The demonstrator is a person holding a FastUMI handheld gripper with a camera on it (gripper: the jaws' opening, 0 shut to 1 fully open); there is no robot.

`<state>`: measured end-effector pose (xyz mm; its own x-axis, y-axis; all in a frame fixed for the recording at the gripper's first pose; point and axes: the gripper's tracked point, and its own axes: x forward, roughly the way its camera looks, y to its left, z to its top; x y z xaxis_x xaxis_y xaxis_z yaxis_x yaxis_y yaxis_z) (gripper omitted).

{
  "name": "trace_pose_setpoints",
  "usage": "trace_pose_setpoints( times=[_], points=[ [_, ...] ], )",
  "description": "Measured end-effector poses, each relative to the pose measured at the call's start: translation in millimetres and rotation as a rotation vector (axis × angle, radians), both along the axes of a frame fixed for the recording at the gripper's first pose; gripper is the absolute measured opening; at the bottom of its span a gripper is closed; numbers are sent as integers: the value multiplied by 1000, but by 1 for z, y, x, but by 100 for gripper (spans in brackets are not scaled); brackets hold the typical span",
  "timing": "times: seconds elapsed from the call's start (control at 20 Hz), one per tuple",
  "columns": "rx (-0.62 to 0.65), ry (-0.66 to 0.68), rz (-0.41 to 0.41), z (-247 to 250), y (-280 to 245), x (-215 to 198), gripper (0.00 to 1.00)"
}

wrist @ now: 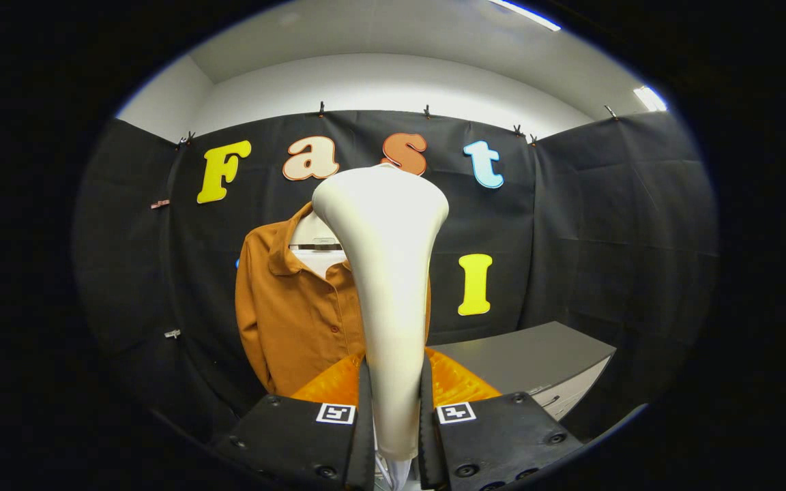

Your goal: Iron the clothes twice with a garment steamer, once on the left side and once on the right side.

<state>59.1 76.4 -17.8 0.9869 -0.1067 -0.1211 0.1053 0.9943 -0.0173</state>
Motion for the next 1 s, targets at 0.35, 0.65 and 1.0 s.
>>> trace_pose_setpoints(
  times=[0.35, 0.65, 1.0],
  points=[
    [-4, 4, -17, 3, -8, -5, 29],
    [3, 7, -11, 1, -8, -8, 29],
    [4, 7, -3, 3, -4, -10, 29]
  ],
)
